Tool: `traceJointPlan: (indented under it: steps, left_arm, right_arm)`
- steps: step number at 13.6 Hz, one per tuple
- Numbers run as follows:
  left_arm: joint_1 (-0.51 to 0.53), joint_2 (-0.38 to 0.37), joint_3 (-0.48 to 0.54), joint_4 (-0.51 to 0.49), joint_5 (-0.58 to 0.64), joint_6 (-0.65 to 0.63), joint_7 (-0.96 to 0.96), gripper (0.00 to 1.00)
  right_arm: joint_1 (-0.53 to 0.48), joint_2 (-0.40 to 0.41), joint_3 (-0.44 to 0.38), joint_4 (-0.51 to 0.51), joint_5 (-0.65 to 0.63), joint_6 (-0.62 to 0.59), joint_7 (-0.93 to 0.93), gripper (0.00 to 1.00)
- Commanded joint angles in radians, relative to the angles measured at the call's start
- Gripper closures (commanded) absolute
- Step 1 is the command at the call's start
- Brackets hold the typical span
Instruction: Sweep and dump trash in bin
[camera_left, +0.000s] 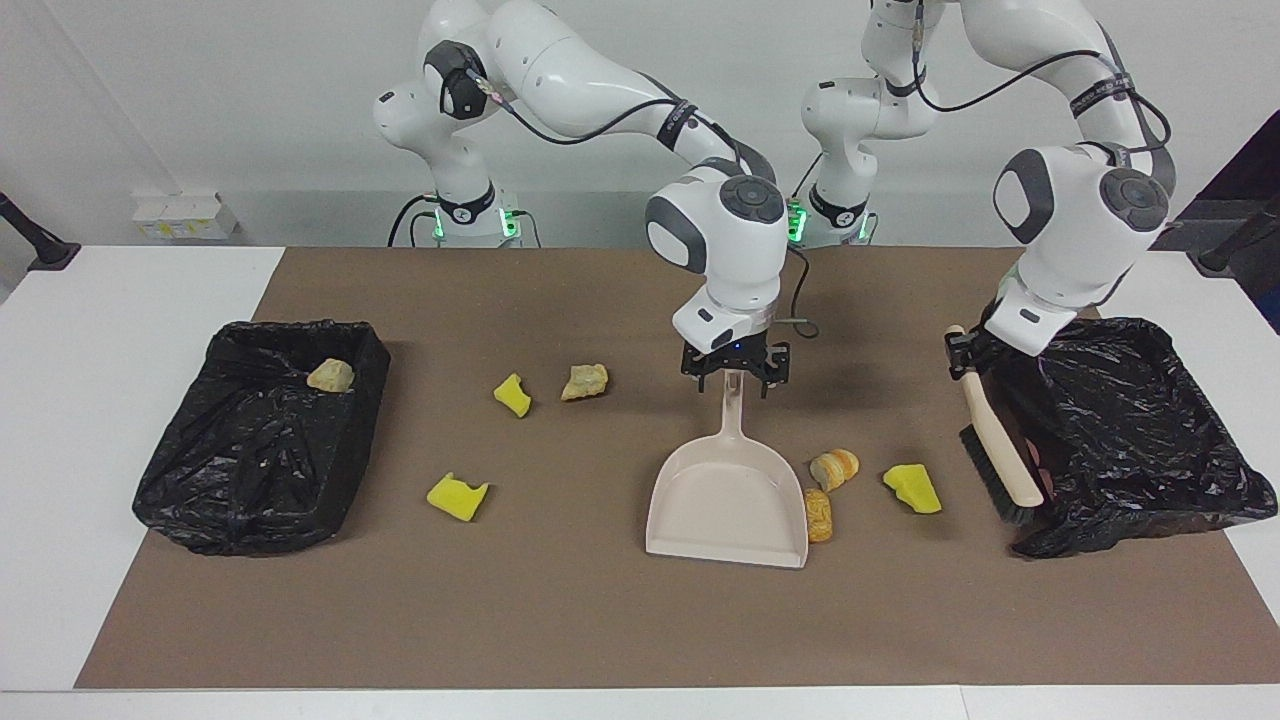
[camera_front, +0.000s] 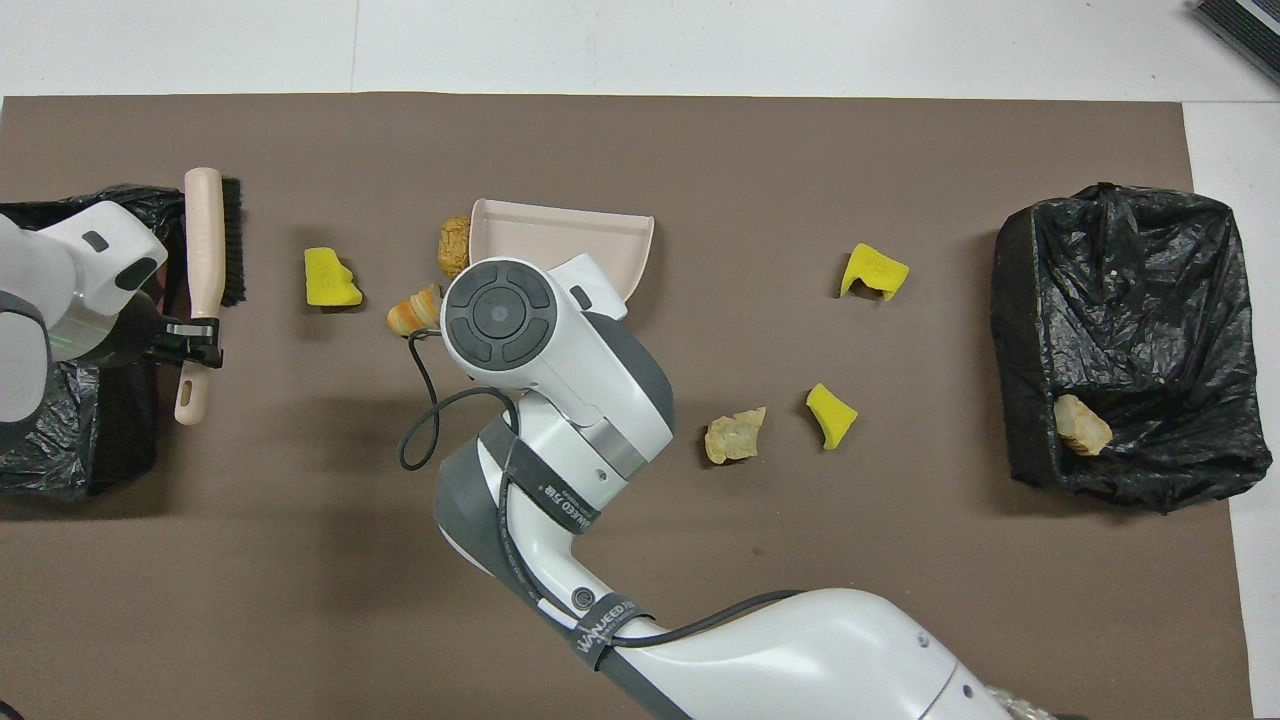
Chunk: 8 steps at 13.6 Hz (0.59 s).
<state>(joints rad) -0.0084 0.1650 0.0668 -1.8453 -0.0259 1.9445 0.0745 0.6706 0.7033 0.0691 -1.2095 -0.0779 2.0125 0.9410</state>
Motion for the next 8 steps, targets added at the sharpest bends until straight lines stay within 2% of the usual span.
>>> traceJointPlan:
  steps: [1, 4, 8]
  left_arm:
    - [0.053, 0.059, -0.013, 0.072, 0.015, -0.018, 0.048, 1.0]
    - [0.054, 0.09, -0.015, 0.08, 0.001, 0.028, 0.067, 1.0]
    - [0.048, 0.094, -0.015, 0.069, -0.002, 0.039, 0.067, 1.0]
  right_arm:
    - [-0.011, 0.001, 0.004, -0.015, -0.029, 0.043, 0.032, 0.08]
    - [-0.005, 0.002, 0.005, -0.056, -0.029, 0.06, 0.033, 0.25]
    - [-0.006, 0.002, 0.001, -0.055, -0.065, 0.057, 0.035, 0.81]
